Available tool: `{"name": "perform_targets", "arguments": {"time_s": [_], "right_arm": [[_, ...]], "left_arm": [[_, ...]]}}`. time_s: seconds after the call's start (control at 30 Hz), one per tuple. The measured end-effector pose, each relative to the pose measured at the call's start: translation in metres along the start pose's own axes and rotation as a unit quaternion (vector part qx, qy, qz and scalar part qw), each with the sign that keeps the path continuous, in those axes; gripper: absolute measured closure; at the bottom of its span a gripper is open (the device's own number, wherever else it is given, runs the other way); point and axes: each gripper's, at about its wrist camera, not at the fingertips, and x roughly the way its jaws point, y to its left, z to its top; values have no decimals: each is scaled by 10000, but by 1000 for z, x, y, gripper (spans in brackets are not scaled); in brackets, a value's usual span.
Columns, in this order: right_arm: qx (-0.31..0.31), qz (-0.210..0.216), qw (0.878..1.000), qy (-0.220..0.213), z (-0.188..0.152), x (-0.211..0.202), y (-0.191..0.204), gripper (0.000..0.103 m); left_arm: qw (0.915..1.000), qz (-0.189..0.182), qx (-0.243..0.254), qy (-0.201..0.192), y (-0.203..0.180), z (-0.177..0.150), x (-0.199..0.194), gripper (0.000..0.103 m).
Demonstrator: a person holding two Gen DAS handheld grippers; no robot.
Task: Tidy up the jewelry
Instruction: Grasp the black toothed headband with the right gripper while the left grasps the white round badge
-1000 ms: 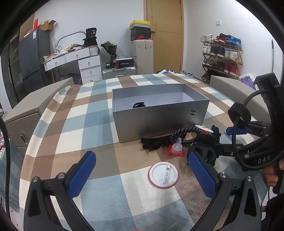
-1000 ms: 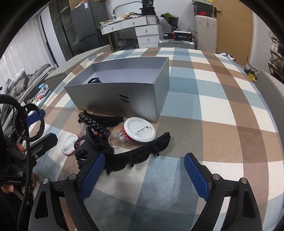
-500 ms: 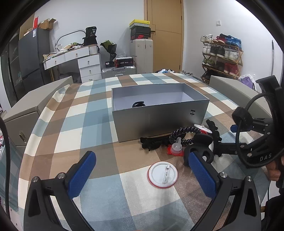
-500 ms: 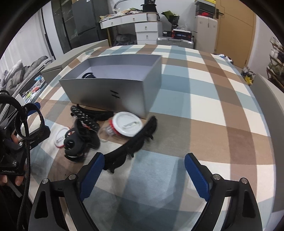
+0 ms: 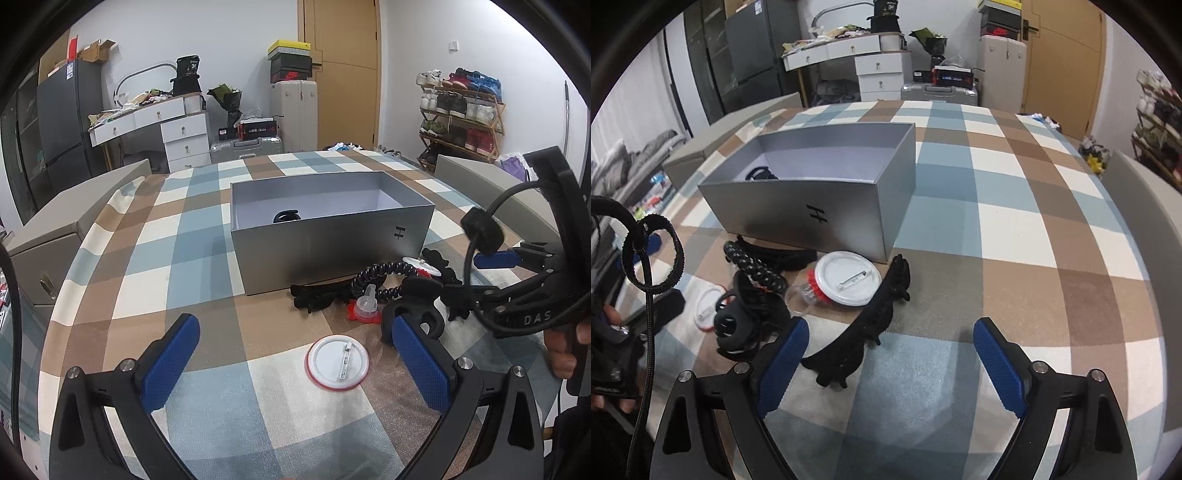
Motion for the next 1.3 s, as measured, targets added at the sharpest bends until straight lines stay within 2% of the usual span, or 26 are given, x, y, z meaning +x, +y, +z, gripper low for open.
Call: {"name": "perform_targets", "arguments": {"time_s": [0.2, 0.27, 0.3, 0.4, 0.57, 0.67, 0.73, 0.77, 0.83, 1.0, 1.13, 1.3], "right_arm": [[146, -264, 9995, 114, -5, -2, -20, 13], [243, -327, 9991, 112, -5, -2, -27, 19], [268, -326, 9991, 107, -5, -2, -29, 25], [159, -370, 9992, 57, -4, -3, -25, 36], [-58, -272, 9996, -36, -4, -2, -14, 44], [-180, -206, 9996, -76, -2, 0, -9, 55], [-225, -186, 9995, -87, -2, -1, -6, 66], [-249, -186, 9995, -97, -2, -1, -5, 69], [-300, -176, 9993, -109, -3, -2, -4, 83], [-338, -209, 9991, -157, -5, -4, -4, 85], [-199, -121, 9987, -448, -2, -16, -10, 85], [-37, 128, 9976, -675, 0, -25, -16, 85]], "left_arm": [[10000, 1, 0, 3, 0, 0, 0, 1], [10000, 8, 3, 2, 0, 0, 0, 1], [10000, 9, 7, 2, -1, 0, 0, 1], [10000, 7, -2, 3, 0, 0, 0, 1], [10000, 16, 9, 12, -1, 0, 0, 1], [10000, 23, 28, 20, -2, 0, 0, 1], [10000, 19, 31, 27, -1, 0, 0, 1], [10000, 21, 25, 29, -2, 0, 0, 1], [10000, 19, 20, 31, -2, 0, 0, 1], [10000, 27, 22, 29, -1, 0, 0, 1], [10000, 64, 10, 66, -3, 1, -1, 1], [9989, 157, 241, 376, -14, -1, 2, 1]]}}
